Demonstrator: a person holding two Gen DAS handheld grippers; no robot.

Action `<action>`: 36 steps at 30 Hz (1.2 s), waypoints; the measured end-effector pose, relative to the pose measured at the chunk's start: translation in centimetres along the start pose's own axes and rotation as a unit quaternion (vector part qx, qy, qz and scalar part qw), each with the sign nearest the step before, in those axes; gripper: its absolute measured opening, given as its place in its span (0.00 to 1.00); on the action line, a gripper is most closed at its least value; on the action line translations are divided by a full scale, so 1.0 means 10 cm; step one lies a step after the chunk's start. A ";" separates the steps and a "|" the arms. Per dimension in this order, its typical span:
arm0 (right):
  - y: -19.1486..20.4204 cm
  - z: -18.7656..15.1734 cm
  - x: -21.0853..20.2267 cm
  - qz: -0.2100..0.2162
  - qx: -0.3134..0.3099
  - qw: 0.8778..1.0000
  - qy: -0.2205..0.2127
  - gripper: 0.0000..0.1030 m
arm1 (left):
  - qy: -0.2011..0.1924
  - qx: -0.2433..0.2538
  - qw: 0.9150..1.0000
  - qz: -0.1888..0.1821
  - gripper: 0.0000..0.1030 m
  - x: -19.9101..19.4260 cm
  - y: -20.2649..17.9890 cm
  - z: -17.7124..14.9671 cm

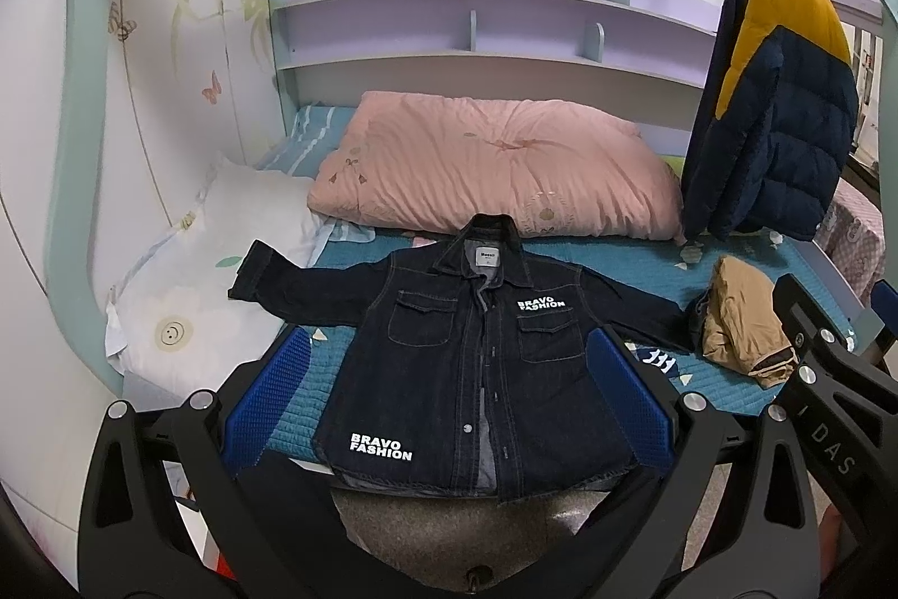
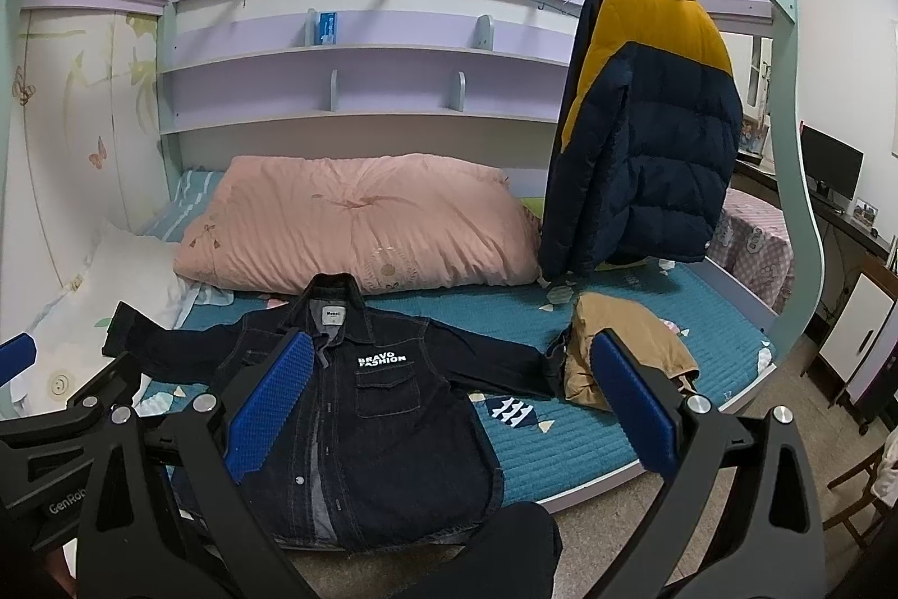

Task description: Fold large clothes

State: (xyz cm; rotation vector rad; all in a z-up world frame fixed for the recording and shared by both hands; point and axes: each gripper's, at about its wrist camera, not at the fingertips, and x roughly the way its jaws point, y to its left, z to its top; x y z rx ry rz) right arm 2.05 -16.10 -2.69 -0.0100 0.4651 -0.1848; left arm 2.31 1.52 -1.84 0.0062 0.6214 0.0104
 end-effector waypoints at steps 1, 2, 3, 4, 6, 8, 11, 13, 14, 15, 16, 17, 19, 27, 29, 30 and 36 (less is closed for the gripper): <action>0.02 0.02 0.02 0.000 -0.001 1.000 0.002 0.93 | 0.004 -0.001 1.000 -0.001 0.96 0.04 0.01 0.02; 0.04 0.04 0.06 -0.001 -0.003 1.000 0.005 0.93 | 0.009 -0.002 1.000 -0.001 0.96 0.08 0.03 0.05; 0.06 0.05 0.09 -0.001 -0.005 1.000 0.007 0.93 | 0.013 -0.002 1.000 -0.001 0.96 0.12 0.05 0.08; 0.09 0.07 0.14 0.000 -0.006 1.000 0.011 0.93 | 0.017 -0.003 1.000 -0.001 0.96 0.17 0.06 0.10; 0.16 0.11 0.23 0.001 -0.009 1.000 0.018 0.93 | 0.025 -0.005 1.000 -0.002 0.96 0.26 0.10 0.15; 0.21 0.14 0.31 0.001 -0.011 1.000 0.024 0.93 | 0.035 -0.005 0.999 -0.002 0.96 0.37 0.14 0.19; 0.34 0.18 0.49 0.000 -0.017 0.999 0.040 0.93 | 0.052 -0.006 0.999 -0.001 0.96 0.57 0.22 0.25; 0.44 0.19 0.64 0.002 -0.022 0.998 0.055 0.93 | 0.066 -0.009 0.998 -0.003 0.96 0.72 0.29 0.29; 0.48 0.19 0.69 0.002 -0.024 0.998 0.059 0.93 | 0.075 -0.010 0.997 -0.004 0.95 0.81 0.34 0.30; 0.55 0.20 0.80 0.003 -0.028 0.997 0.069 0.93 | 0.084 -0.011 0.996 -0.004 0.95 0.90 0.38 0.32; 0.60 0.21 0.86 0.003 -0.030 0.997 0.075 0.93 | 0.092 -0.012 0.996 -0.005 0.95 1.00 0.42 0.34; 0.64 0.22 0.92 0.004 -0.031 0.996 0.081 0.93 | 0.099 -0.013 0.995 -0.005 0.95 1.08 0.46 0.35; 0.77 0.22 1.08 0.008 -0.038 0.995 0.095 0.93 | 0.119 -0.018 0.993 -0.004 0.95 1.26 0.56 0.37; 1.44 0.13 1.90 0.029 -0.078 0.981 0.174 0.93 | 0.203 -0.054 0.978 0.007 0.95 2.16 1.06 0.33; 1.63 0.08 2.12 0.039 -0.088 0.976 0.195 0.93 | 0.218 -0.064 0.974 0.012 0.95 2.39 1.21 0.31; 1.73 0.04 2.23 0.046 -0.091 0.974 0.204 0.93 | 0.225 -0.071 0.972 0.018 0.95 2.52 1.30 0.29; 2.32 -0.14 2.82 0.127 -0.092 0.956 0.249 0.93 | 0.263 -0.108 0.957 0.055 0.95 3.22 1.87 0.17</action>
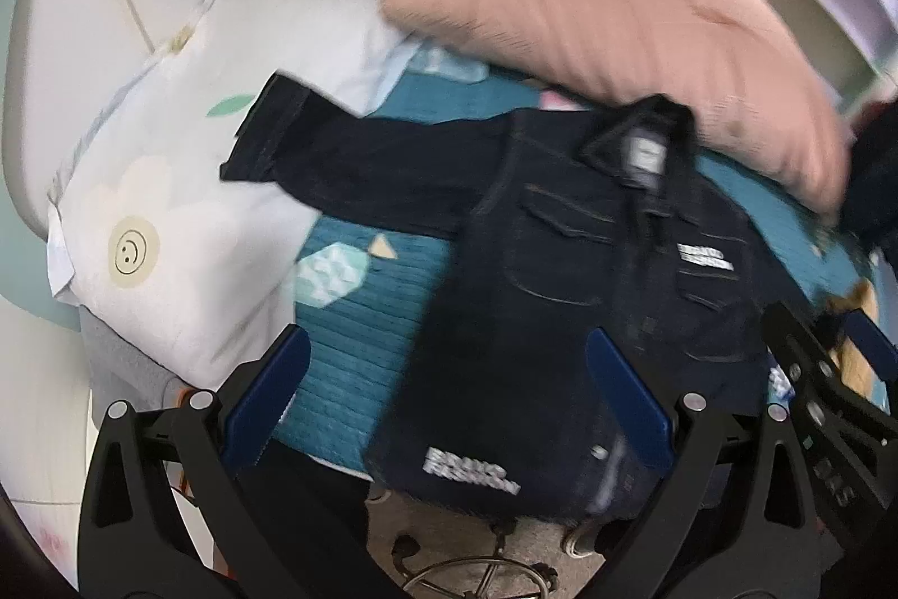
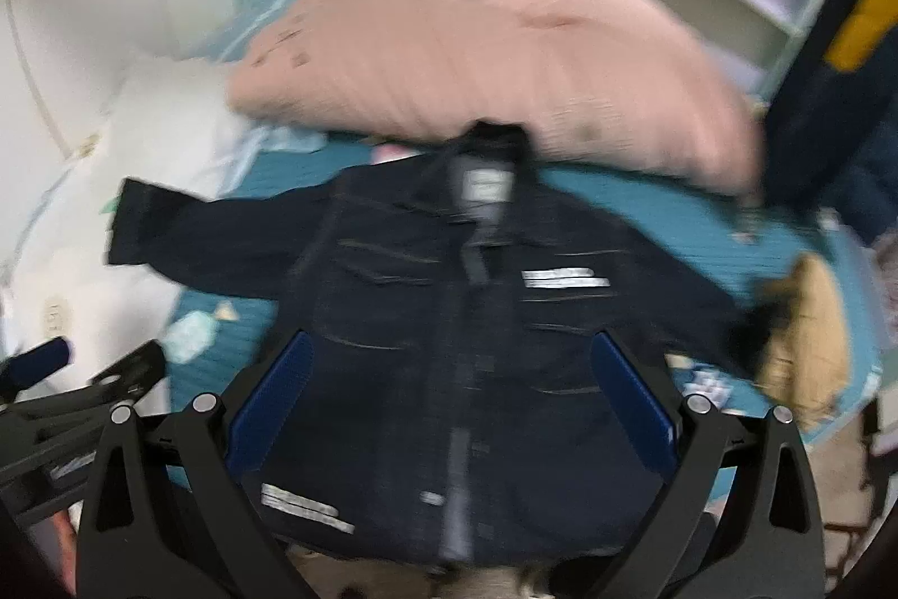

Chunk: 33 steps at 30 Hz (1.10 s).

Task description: Fold large clothes

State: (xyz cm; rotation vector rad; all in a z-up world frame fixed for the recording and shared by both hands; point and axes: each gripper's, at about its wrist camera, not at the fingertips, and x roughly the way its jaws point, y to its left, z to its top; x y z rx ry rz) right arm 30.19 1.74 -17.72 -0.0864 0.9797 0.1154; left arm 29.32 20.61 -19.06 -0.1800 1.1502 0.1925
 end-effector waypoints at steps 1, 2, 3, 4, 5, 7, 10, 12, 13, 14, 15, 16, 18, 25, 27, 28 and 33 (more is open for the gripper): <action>0.10 0.05 0.14 0.016 -0.004 1.000 0.007 0.93 | 0.004 -0.007 1.000 0.001 0.95 0.11 0.09 0.06; 0.19 0.10 0.26 0.025 -0.008 1.000 0.010 0.93 | 0.006 -0.012 1.000 0.001 0.95 0.19 0.16 0.11; 0.26 0.15 0.38 0.035 -0.010 0.999 0.010 0.93 | 0.007 -0.018 1.000 0.001 0.95 0.31 0.26 0.19; 0.33 0.18 0.46 0.041 -0.012 0.999 0.009 0.93 | 0.007 -0.023 1.000 0.001 0.95 0.37 0.34 0.24; 0.38 0.22 0.55 0.046 -0.014 0.999 0.011 0.93 | 0.005 -0.030 1.000 -0.001 0.95 0.44 0.43 0.30; 0.54 0.33 0.84 0.055 -0.024 0.998 0.021 0.93 | 0.002 -0.043 0.999 0.000 0.95 0.58 0.63 0.43; 0.70 0.44 1.17 0.056 -0.034 0.997 0.027 0.93 | 0.000 -0.057 0.998 0.000 0.95 0.77 0.88 0.65; 0.81 0.52 1.39 0.057 -0.039 0.997 0.031 0.92 | -0.006 -0.066 0.998 -0.002 0.95 0.88 1.05 0.79; 0.85 0.56 1.50 0.058 -0.040 0.997 0.035 0.92 | -0.011 -0.066 0.998 -0.004 0.95 0.91 1.12 0.85; 0.89 0.59 1.58 0.057 -0.040 0.997 0.038 0.92 | -0.015 -0.064 0.998 -0.006 0.95 0.95 1.18 0.91; 0.92 0.63 1.68 0.059 -0.040 0.996 0.044 0.92 | -0.018 -0.059 0.998 -0.010 0.95 0.98 1.23 0.97; 0.95 0.65 1.76 0.063 -0.038 0.996 0.051 0.92 | -0.022 -0.050 0.998 -0.014 0.95 1.03 1.30 1.05; 1.01 0.70 1.94 0.065 -0.040 0.995 0.062 0.91 | -0.028 -0.046 0.998 -0.018 0.95 1.12 1.42 1.16; 1.21 0.76 2.41 0.063 -0.057 0.993 0.083 0.90 | -0.024 -0.078 0.996 -0.032 0.95 1.54 1.77 1.39; 1.24 0.76 2.53 0.068 -0.056 0.992 0.085 0.90 | -0.033 -0.078 0.996 -0.018 0.86 1.60 1.80 1.40; 1.25 0.76 2.58 0.068 -0.057 0.992 0.084 0.90 | -0.034 -0.078 0.996 -0.008 0.62 1.64 1.81 1.40; 1.29 0.70 2.86 0.108 -0.045 0.985 0.124 0.13 | -0.015 -0.088 0.996 -0.003 0.30 1.81 1.88 1.36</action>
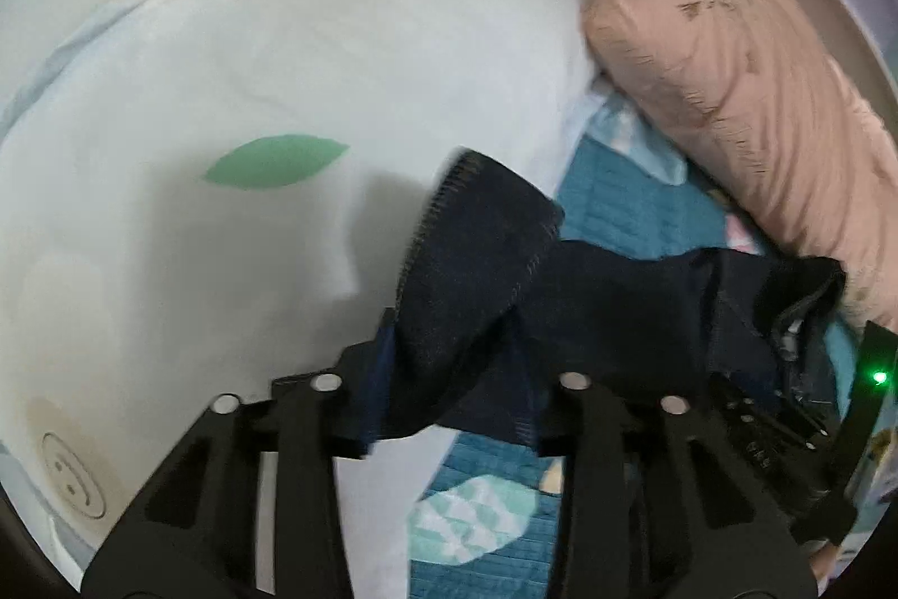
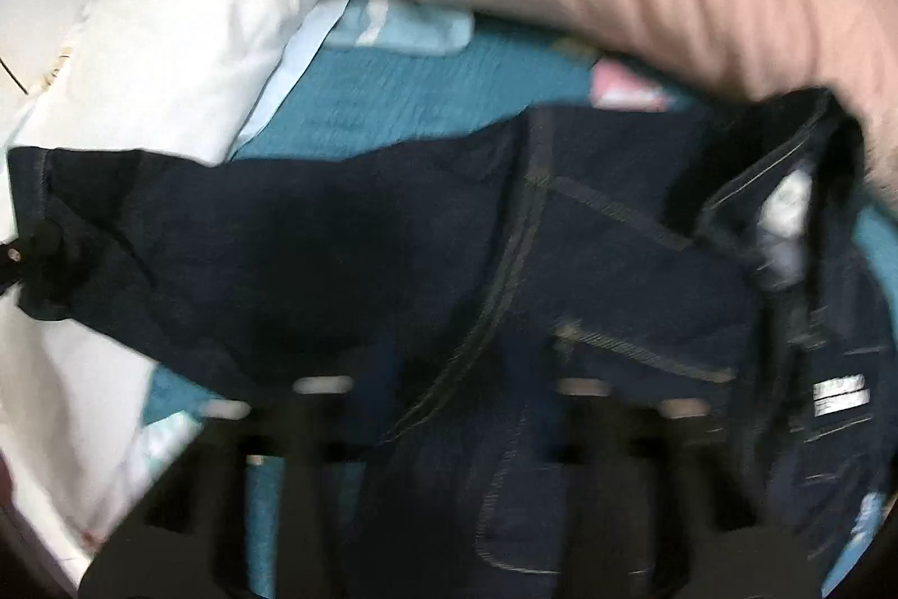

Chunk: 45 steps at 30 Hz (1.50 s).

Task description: Fold large clothes

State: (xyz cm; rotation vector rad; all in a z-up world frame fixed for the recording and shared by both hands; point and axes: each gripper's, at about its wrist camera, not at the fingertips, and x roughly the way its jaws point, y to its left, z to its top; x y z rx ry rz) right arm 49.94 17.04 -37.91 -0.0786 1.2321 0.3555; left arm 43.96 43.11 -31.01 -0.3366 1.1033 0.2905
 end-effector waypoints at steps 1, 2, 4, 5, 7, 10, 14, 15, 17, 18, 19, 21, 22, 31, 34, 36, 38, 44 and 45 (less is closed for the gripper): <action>-0.03 -0.02 0.05 0.013 0.012 1.000 0.011 0.08 | -0.006 0.002 1.000 0.000 0.28 -0.02 -0.01 -0.02; -0.05 -0.03 0.08 0.021 0.015 1.000 0.014 0.02 | -0.009 0.003 1.000 -0.006 0.26 -0.04 -0.01 -0.02; -0.05 -0.06 0.10 0.025 0.012 1.000 0.014 0.01 | -0.009 -0.001 1.000 -0.010 0.22 -0.08 0.01 -0.04; -0.05 -0.06 0.12 0.029 0.014 0.999 0.017 0.00 | -0.009 -0.003 1.000 -0.010 0.22 -0.09 0.02 -0.04; -0.08 -0.05 0.23 0.049 0.023 0.998 0.037 0.00 | -0.008 -0.003 1.000 -0.019 0.19 -0.11 0.03 -0.05; -0.06 -0.06 0.48 0.041 0.021 0.997 0.064 0.00 | -0.010 -0.004 1.000 -0.025 0.18 -0.18 0.04 -0.06; -0.04 -0.10 0.52 0.040 0.018 0.998 0.048 0.00 | -0.008 -0.005 0.999 -0.033 0.17 -0.31 0.00 -0.04; -0.06 -0.10 0.54 0.044 0.025 0.998 0.048 0.00 | -0.005 -0.006 1.000 -0.026 0.17 -0.33 -0.02 -0.03; -0.07 -0.07 0.55 0.051 0.034 0.997 0.052 0.00 | 0.001 -0.007 1.000 -0.024 0.17 -0.36 -0.08 -0.02; -0.08 -0.06 0.55 0.056 0.039 0.996 0.054 0.00 | 0.002 -0.006 1.000 -0.023 0.17 -0.39 -0.10 -0.02; -0.12 -0.05 0.55 0.065 0.049 0.995 0.056 0.00 | 0.001 -0.003 1.000 -0.015 0.17 -0.41 -0.15 -0.02; -0.17 -0.03 0.51 0.080 0.058 0.993 0.058 0.00 | 0.002 0.004 1.000 -0.005 0.17 -0.45 -0.24 -0.03; -0.19 -0.02 0.47 0.088 0.065 0.992 0.058 0.00 | 0.004 0.008 1.000 -0.002 0.17 -0.47 -0.31 -0.03; -0.58 0.00 -0.35 0.107 0.087 0.990 0.009 0.00 | 0.018 0.051 0.998 0.012 0.16 -0.57 -1.00 -0.19; -0.84 -0.12 -0.69 0.099 0.100 0.990 -0.010 0.00 | 0.024 0.065 0.998 -0.002 0.16 -0.62 -1.33 -0.28; -1.08 -0.19 -0.74 0.090 0.109 0.990 -0.015 0.00 | 0.026 0.079 0.997 -0.008 0.16 -0.64 -1.57 -0.33; -1.27 -0.29 -0.90 0.084 0.119 0.989 -0.022 0.00 | 0.028 0.089 0.996 -0.012 0.16 -0.67 -1.78 -0.38; -1.94 -0.53 -1.22 0.052 0.158 0.985 -0.042 0.00 | 0.043 0.135 0.989 -0.038 0.16 -0.67 -2.69 -0.65; -2.07 -0.58 -1.28 0.046 0.166 0.984 -0.045 0.00 | 0.047 0.143 0.988 -0.047 0.16 -0.66 -2.86 -0.71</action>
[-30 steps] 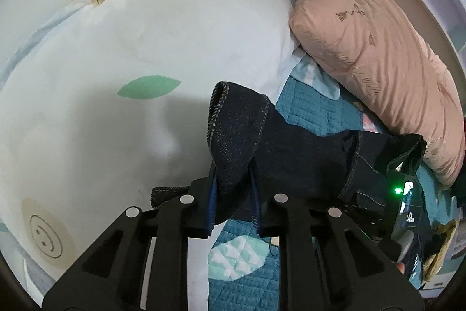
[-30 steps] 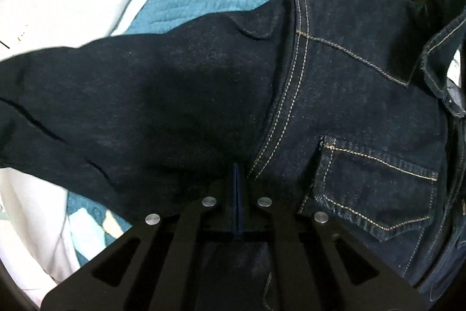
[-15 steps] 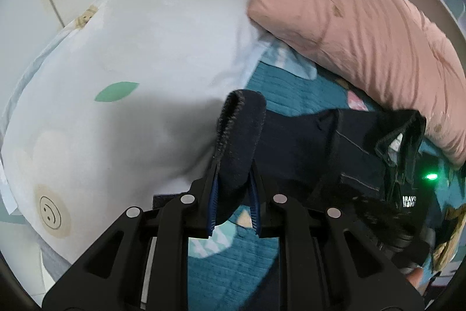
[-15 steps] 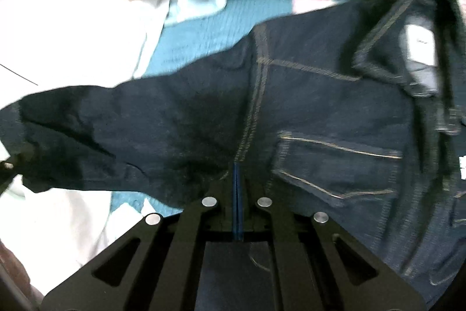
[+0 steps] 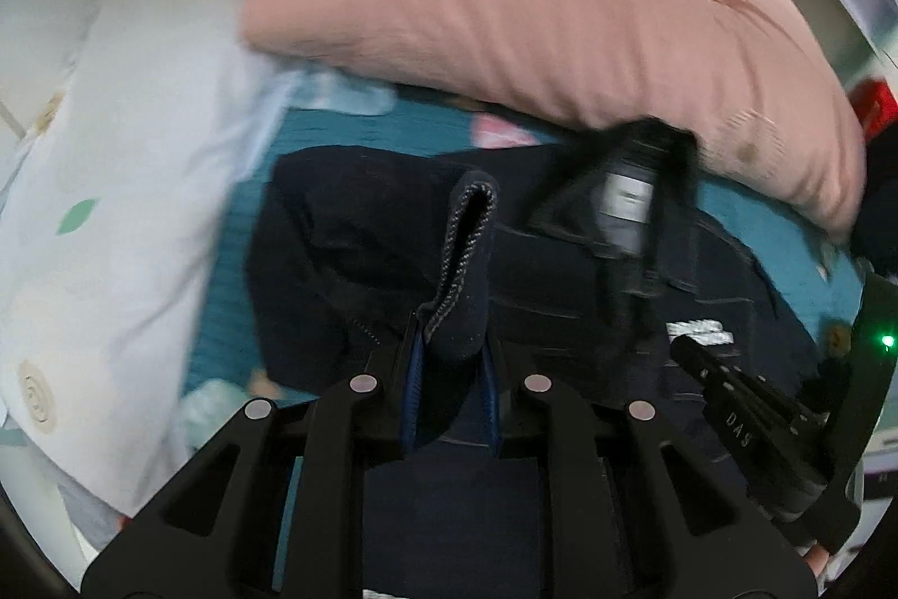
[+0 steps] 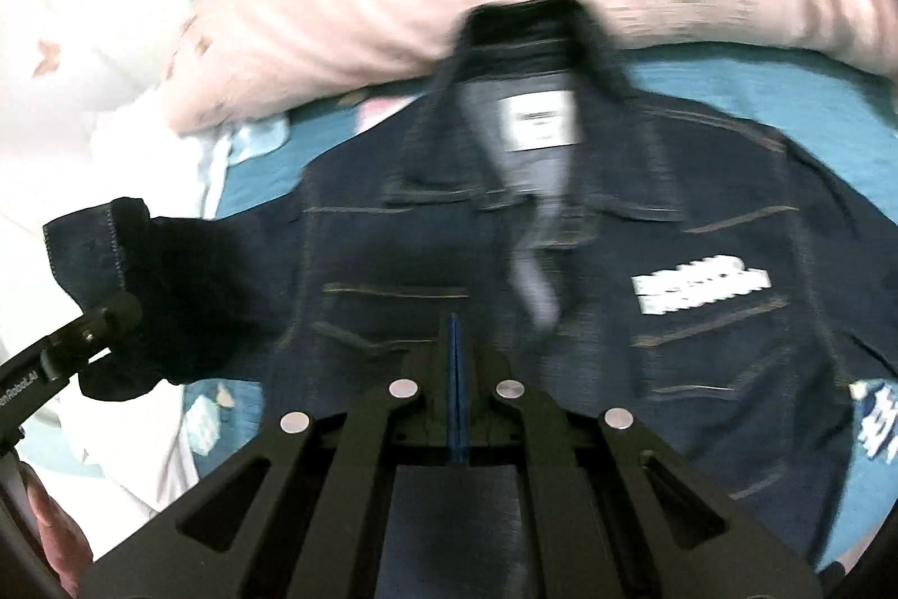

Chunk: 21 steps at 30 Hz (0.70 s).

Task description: Fold large clothes

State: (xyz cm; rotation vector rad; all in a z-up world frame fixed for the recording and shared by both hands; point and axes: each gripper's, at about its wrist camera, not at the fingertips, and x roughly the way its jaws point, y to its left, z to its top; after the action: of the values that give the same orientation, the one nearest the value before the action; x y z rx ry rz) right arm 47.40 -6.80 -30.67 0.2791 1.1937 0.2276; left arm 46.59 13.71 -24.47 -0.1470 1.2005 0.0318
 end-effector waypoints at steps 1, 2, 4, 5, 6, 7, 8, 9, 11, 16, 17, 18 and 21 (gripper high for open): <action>-0.14 0.00 -0.08 -0.004 0.009 1.000 -0.004 0.01 | 0.002 0.006 1.000 -0.007 0.16 0.02 -0.13 -0.01; -0.26 -0.03 -0.15 -0.005 0.016 1.000 -0.005 0.01 | 0.006 0.014 1.000 -0.017 0.16 0.07 -0.31 -0.01; -0.58 -0.08 -0.30 -0.015 0.034 0.999 -0.008 0.01 | 0.018 0.025 0.999 -0.029 0.16 0.16 -0.62 -0.03; -0.76 -0.11 -0.38 -0.025 0.044 0.999 -0.013 0.01 | 0.021 0.031 0.999 -0.033 0.16 0.21 -0.76 -0.04; -0.92 -0.14 -0.46 -0.033 0.053 0.998 -0.017 0.01 | 0.026 0.040 0.998 -0.040 0.16 0.27 -0.96 -0.05; -1.05 -0.15 -0.50 -0.040 0.059 0.997 -0.018 0.01 | 0.030 0.047 0.998 -0.044 0.16 0.31 -1.09 -0.08; -1.20 -0.17 -0.55 -0.052 0.065 0.996 -0.016 0.01 | 0.034 0.053 0.997 -0.047 0.16 0.36 -1.22 -0.10; -1.31 -0.19 -0.58 -0.061 0.071 0.996 -0.016 0.01 | 0.040 0.058 0.996 -0.049 0.16 0.41 -1.35 -0.13; -1.56 -0.24 -0.63 -0.075 0.087 0.993 -0.017 0.01 | 0.055 0.065 0.995 -0.052 0.16 0.55 -1.62 -0.20; -2.05 -0.39 -0.73 -0.089 0.122 0.988 -0.018 0.01 | 0.084 0.080 0.993 -0.024 0.16 0.96 -2.13 -0.38; -2.12 -0.43 -0.73 -0.089 0.127 0.988 -0.017 0.01 | 0.088 0.080 0.993 -0.019 0.17 1.03 -2.19 -0.40; -2.17 -0.47 -0.72 -0.088 0.130 0.987 -0.014 0.01 | 0.094 0.083 0.992 -0.008 0.17 1.14 -2.27 -0.44; -2.28 -0.55 -0.69 -0.084 0.139 0.987 -0.004 0.01 | 0.103 0.088 0.991 0.011 0.19 1.34 -2.34 -0.52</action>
State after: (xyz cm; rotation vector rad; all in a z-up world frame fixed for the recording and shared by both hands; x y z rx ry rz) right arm 40.45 -29.94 -34.05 0.4204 1.2335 -0.0899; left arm 49.05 -10.87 -36.55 0.0181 1.4050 -0.0716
